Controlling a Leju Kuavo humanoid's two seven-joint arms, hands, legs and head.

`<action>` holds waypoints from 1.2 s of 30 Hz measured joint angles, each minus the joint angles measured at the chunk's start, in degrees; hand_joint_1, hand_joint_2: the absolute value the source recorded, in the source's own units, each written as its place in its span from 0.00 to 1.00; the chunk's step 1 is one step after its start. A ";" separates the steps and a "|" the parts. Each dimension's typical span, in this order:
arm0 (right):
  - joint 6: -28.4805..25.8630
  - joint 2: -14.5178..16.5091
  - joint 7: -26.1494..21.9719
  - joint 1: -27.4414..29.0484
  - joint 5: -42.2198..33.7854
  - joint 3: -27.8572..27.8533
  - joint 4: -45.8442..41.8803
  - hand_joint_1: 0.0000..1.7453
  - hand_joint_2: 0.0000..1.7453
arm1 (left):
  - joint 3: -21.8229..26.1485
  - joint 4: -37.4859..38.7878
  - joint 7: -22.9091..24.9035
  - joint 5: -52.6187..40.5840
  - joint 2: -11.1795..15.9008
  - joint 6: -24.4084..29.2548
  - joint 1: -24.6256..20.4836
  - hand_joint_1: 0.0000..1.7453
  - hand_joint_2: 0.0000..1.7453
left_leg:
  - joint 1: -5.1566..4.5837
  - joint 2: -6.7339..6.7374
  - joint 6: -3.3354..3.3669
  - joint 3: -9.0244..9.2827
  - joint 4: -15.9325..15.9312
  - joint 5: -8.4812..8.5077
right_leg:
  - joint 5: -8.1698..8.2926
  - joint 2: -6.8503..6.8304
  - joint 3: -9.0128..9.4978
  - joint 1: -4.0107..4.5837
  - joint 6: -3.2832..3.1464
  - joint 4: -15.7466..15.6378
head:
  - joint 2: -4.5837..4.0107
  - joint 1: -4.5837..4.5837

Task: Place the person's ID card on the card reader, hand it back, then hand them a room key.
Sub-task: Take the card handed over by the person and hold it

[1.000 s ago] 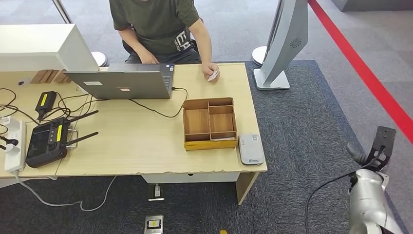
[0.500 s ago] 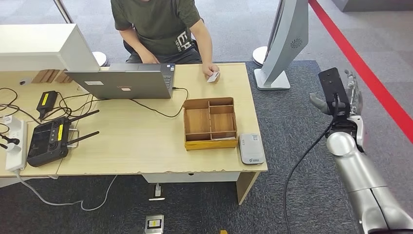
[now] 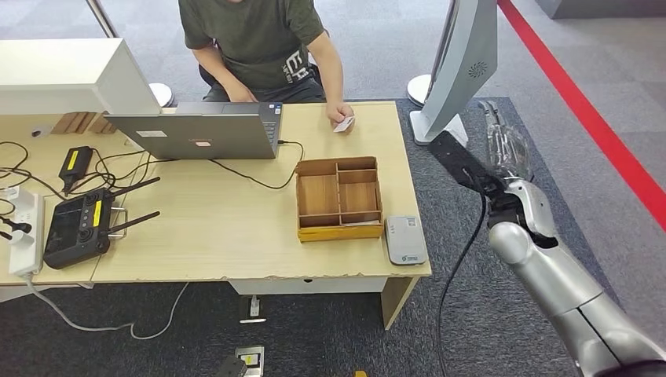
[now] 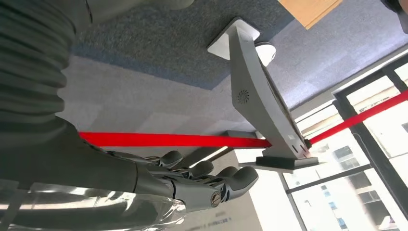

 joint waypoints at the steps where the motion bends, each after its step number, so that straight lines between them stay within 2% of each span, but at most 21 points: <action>1: 0.65 0.08 0.34 -0.38 0.92 0.70 0.00 0.00 1.00 | -0.08 -0.02 0.10 -0.25 -0.03 -0.18 -0.10 0.00 0.00 | 0.00 0.00 0.00 0.00 0.00 0.00 | 0.00 0.00 0.00 0.00 0.00 0.00 | 0.00 0.00; 7: 3.64 0.29 1.69 -1.91 3.69 3.83 -0.15 0.00 1.00 | -0.23 -0.10 -0.03 -1.41 -0.15 -0.90 -0.41 0.00 0.00 | 0.01 0.00 0.00 0.00 0.00 0.00 | 0.00 0.00 0.00 0.01 0.00 0.00 | 0.01 0.01; 17: 5.83 0.64 3.02 -2.00 5.11 6.22 -0.78 0.00 1.00 | -0.24 -0.90 -4.13 -3.84 -0.26 -1.63 -1.37 0.00 0.00 | 0.01 0.00 0.00 0.01 0.01 0.00 | 0.00 0.00 -0.03 0.01 0.00 -0.01 | 0.01 0.00; 28: 8.12 -0.69 4.26 -1.29 4.60 6.84 -3.20 0.00 1.00 | -0.23 -1.48 -3.17 -8.16 -0.67 -5.10 -1.82 0.00 0.00 | 0.01 0.00 0.00 0.01 0.01 0.00 | 0.00 0.01 -0.03 0.01 0.00 -0.01 | 0.01 0.00; 30: 8.99 -1.00 4.81 -1.31 4.76 7.22 -3.50 0.00 1.00 | -0.20 -1.46 -2.96 -8.94 -0.23 -6.54 -1.95 0.00 0.00 | 0.02 0.00 0.00 0.00 0.01 0.00 | 0.00 0.01 -0.03 0.02 0.00 -0.01 | 0.01 0.01; 36: 10.26 -2.51 6.05 -1.28 5.29 7.95 -5.34 0.00 1.00 | 0.02 -0.98 -4.64 -9.96 3.83 -10.64 -2.12 0.00 0.00 | 0.07 0.01 -0.02 0.03 0.01 0.01 | 0.00 0.02 -0.04 0.09 -0.03 0.00 | 0.00 -0.05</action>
